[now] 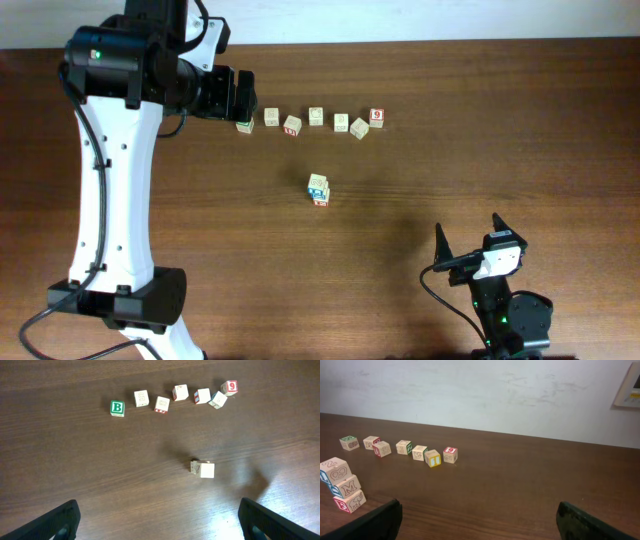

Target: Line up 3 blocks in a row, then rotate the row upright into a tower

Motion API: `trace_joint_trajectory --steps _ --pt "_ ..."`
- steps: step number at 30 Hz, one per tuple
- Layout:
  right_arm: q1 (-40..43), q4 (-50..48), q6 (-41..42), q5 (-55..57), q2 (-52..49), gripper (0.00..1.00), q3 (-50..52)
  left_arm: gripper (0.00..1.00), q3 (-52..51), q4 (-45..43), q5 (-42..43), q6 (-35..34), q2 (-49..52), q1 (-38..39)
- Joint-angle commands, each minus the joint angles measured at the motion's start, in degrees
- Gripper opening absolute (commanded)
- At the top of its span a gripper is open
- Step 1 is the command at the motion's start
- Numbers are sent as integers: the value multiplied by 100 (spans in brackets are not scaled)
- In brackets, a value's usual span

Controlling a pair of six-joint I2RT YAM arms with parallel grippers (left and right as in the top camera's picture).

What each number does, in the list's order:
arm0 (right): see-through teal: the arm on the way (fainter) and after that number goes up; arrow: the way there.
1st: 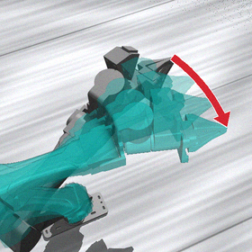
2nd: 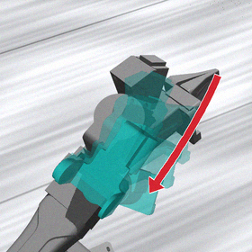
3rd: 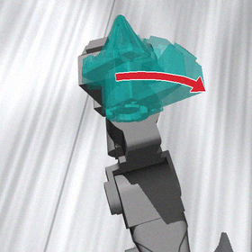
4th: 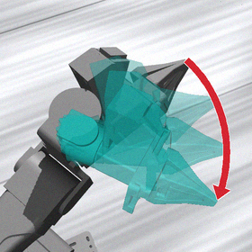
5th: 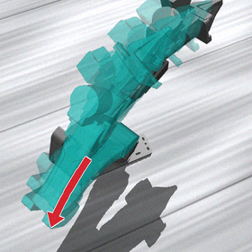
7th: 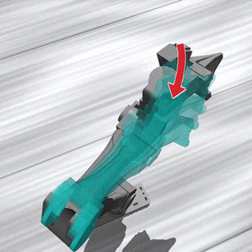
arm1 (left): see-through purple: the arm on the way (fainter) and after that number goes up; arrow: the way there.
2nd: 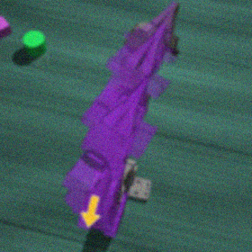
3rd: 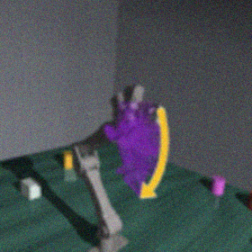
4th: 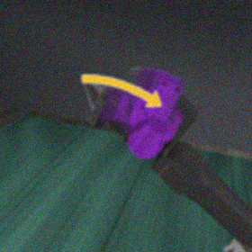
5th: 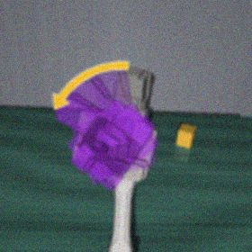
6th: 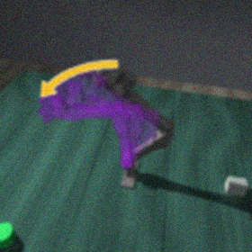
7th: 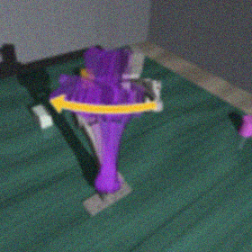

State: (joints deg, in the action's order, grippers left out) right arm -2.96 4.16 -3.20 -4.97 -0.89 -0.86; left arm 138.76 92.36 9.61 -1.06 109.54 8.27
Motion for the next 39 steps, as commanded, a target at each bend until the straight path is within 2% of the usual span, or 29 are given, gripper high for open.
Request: trace_joint_trajectory --steps 1,13,15,17,20,21,23,24,27,30,33,35,39 --pt "37 -9 20 52 70 98 55 99 46 -7 44 68 0 9" --pt "37 -11 20 52 70 98 55 99 46 90 7 103 -85 9" --pt "37 -11 20 52 70 98 55 99 -9 -326 -199 111 -345 20" --pt "37 -11 20 52 70 98 55 99 -321 -1106 -199 118 -769 24" --pt "37 -11 20 52 70 98 55 99 -2144 -3080 -195 514 -1945 35" --pt "37 -11 20 52 70 98 55 99 -3268 -4028 -195 737 -2544 33" --pt "37 -11 20 52 70 98 55 99 -4817 -5263 -195 940 -3314 20" --pt "37 -11 20 52 70 98 55 99 -5989 -6236 -197 979 -3860 -7" --pt "37 -11 20 52 70 98 55 99 -8520 -8266 -195 979 -5045 -142" --pt "37 -11 20 52 70 98 55 99 -10360 -9578 -197 1023 -5925 -323" --pt "37 -11 20 52 70 98 55 99 -11849 -10395 -195 1021 -6789 -575" --pt "37 -11 20 52 70 98 55 99 -12576 -10459 -199 1021 -7534 -713" --pt "37 -11 20 52 70 98 55 99 -13322 -10456 -310 1067 -8640 -850"
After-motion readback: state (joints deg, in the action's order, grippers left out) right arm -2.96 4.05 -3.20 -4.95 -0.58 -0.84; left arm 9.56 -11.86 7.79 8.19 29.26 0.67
